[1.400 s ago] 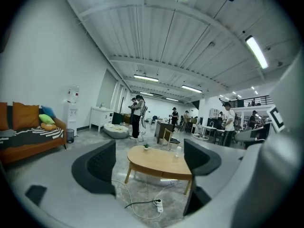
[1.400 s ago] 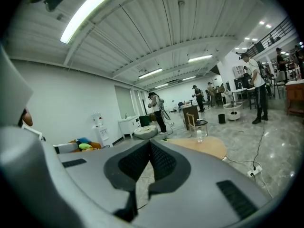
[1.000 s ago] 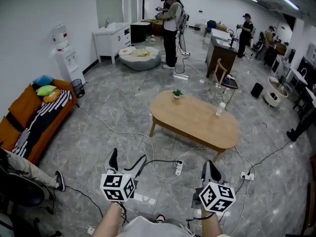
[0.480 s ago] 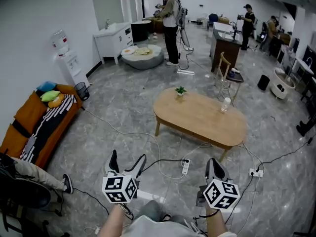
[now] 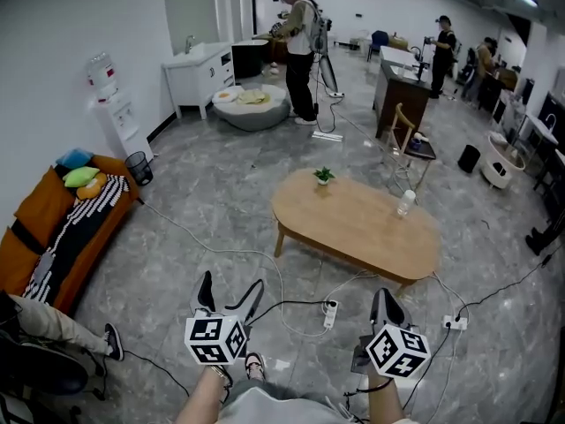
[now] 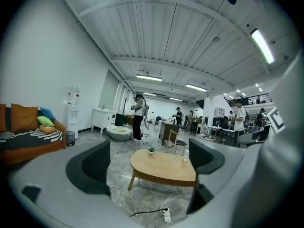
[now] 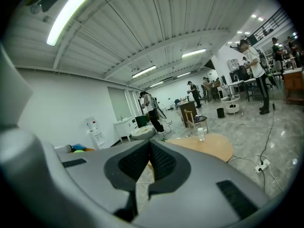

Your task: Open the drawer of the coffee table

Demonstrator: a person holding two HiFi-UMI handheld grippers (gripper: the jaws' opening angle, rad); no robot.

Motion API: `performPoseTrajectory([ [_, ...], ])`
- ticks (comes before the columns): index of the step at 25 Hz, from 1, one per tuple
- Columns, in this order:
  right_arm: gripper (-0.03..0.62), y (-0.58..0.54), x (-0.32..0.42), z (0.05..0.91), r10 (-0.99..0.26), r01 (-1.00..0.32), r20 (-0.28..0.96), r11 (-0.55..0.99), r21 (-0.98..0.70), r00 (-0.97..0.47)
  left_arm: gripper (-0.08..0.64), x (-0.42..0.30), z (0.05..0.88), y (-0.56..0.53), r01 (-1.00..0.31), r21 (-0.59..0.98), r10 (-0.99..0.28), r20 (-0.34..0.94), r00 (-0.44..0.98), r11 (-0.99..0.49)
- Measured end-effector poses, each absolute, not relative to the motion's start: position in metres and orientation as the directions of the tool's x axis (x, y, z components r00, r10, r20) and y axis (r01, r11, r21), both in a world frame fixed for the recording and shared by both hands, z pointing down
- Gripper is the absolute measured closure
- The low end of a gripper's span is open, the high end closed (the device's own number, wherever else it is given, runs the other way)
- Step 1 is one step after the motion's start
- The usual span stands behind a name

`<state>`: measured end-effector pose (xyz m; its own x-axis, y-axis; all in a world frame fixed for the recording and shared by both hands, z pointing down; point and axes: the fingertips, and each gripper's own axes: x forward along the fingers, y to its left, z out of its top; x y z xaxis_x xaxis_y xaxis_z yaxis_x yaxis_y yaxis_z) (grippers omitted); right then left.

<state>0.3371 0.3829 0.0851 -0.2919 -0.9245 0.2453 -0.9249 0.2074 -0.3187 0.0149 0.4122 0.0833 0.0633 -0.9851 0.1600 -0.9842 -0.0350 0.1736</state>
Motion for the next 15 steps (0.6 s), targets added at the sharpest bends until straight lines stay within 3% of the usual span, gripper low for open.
performPoseTrajectory([
  [15, 0.592, 0.267, 0.225, 0.062, -0.952, -0.939, 0.21, 0.152, -0.307, -0.222, 0.058, -0.114, 0.066, 0.277, -0.976, 0.195, -0.986, 0.12, 0.117, -0.092],
])
